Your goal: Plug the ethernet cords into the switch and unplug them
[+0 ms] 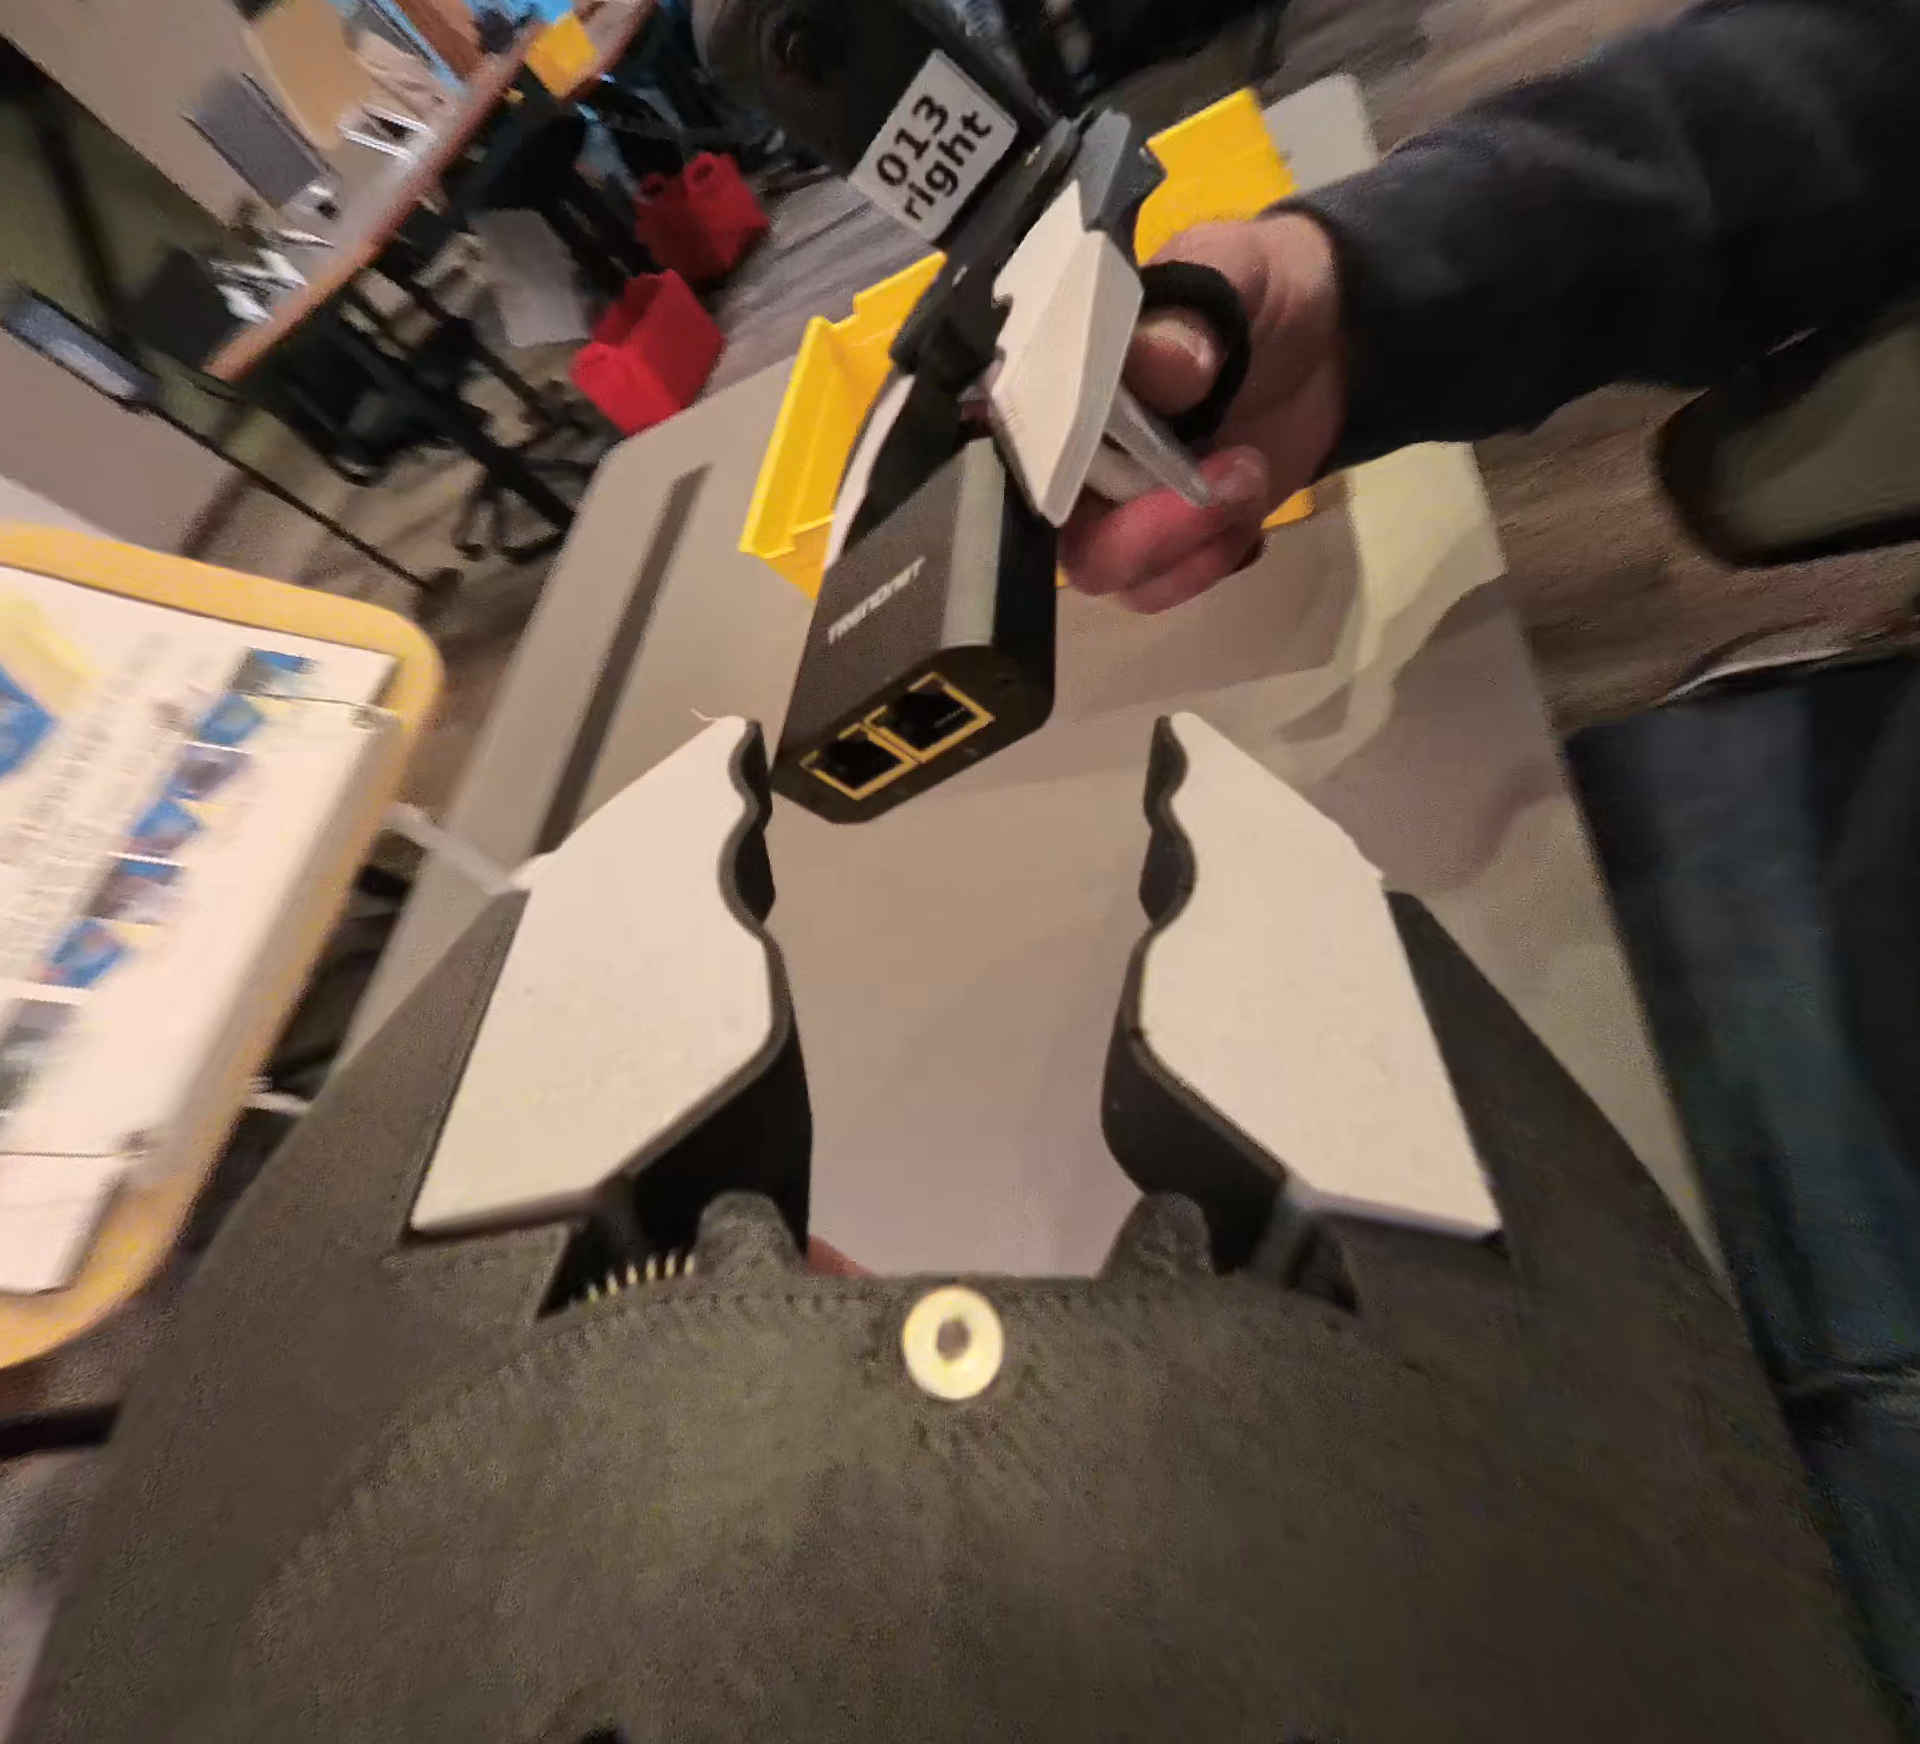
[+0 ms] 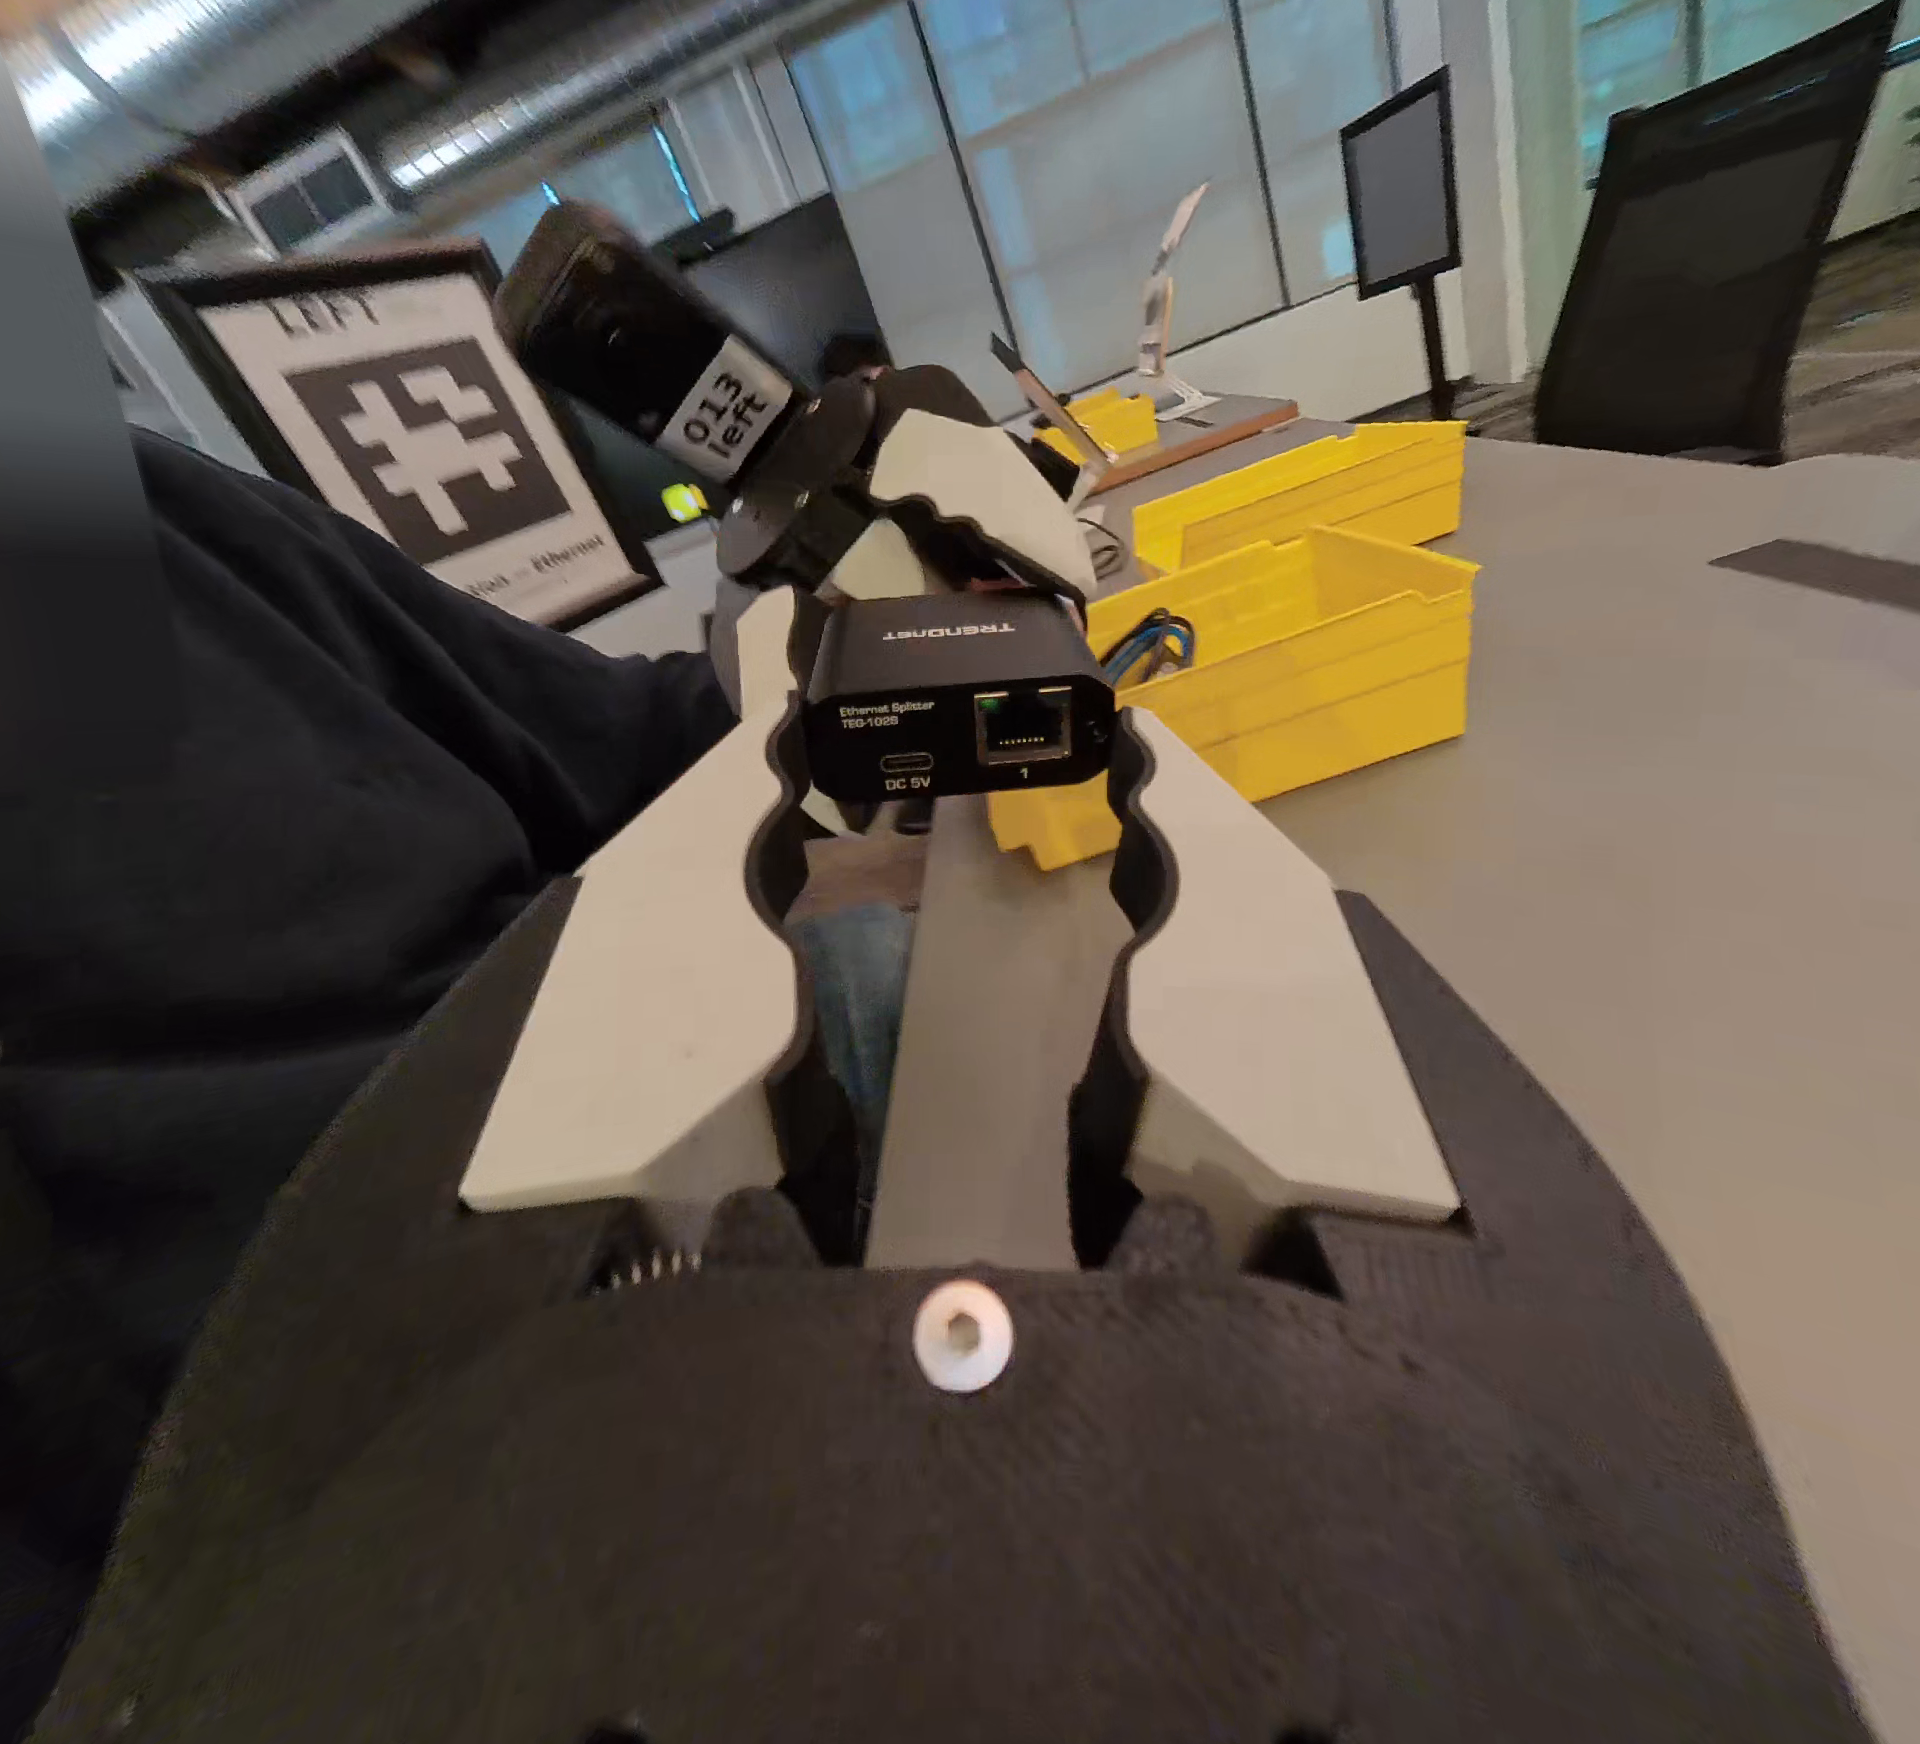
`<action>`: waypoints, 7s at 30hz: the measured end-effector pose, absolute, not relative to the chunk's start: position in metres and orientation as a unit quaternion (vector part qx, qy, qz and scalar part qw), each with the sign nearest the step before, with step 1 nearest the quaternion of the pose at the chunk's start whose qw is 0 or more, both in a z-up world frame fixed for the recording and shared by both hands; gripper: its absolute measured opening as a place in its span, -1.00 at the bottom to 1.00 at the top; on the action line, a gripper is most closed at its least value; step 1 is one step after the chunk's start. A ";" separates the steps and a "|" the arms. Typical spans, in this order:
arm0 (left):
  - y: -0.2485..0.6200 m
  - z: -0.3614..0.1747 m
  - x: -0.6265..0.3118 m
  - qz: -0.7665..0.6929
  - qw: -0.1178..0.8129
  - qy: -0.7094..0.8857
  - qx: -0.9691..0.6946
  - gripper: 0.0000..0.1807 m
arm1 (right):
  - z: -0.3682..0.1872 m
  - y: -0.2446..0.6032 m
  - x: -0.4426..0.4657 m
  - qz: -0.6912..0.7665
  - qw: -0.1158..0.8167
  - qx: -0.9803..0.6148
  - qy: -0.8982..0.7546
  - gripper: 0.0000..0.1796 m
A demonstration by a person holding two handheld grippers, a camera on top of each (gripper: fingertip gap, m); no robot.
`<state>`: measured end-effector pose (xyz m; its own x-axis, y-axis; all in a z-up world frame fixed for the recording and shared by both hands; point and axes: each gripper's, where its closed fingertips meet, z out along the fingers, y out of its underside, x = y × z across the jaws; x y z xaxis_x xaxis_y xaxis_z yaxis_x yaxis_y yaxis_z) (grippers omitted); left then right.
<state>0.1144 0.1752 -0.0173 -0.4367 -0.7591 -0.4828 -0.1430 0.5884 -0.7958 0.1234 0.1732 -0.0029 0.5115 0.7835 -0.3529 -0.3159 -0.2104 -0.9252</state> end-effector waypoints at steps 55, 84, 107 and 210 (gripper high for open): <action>0.288 0.126 0.037 -0.178 0.671 0.619 -0.368 -1.00 | 0.009 0.161 0.117 0.580 0.594 -0.524 -0.189 -0.32; 0.419 -0.148 -0.213 0.012 0.244 0.528 -0.814 -0.45 | -0.026 0.173 0.129 0.565 0.594 -0.549 -0.163 -0.32; 0.446 -0.119 -0.192 0.020 0.352 0.511 -0.784 -0.94 | -0.033 0.173 0.138 0.559 0.604 -0.547 -0.154 -0.32; 0.366 -0.119 -0.220 -0.043 0.148 0.707 -0.690 -0.95 | -0.031 0.169 0.133 0.536 0.613 -0.555 -0.171 -0.32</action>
<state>-0.2204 0.3656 -0.1193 -0.0036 -0.9887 -0.1499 -0.9634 0.0436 -0.2645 0.1327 0.1692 -0.0308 0.3679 0.8464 -0.3850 -0.4680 -0.1892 -0.8632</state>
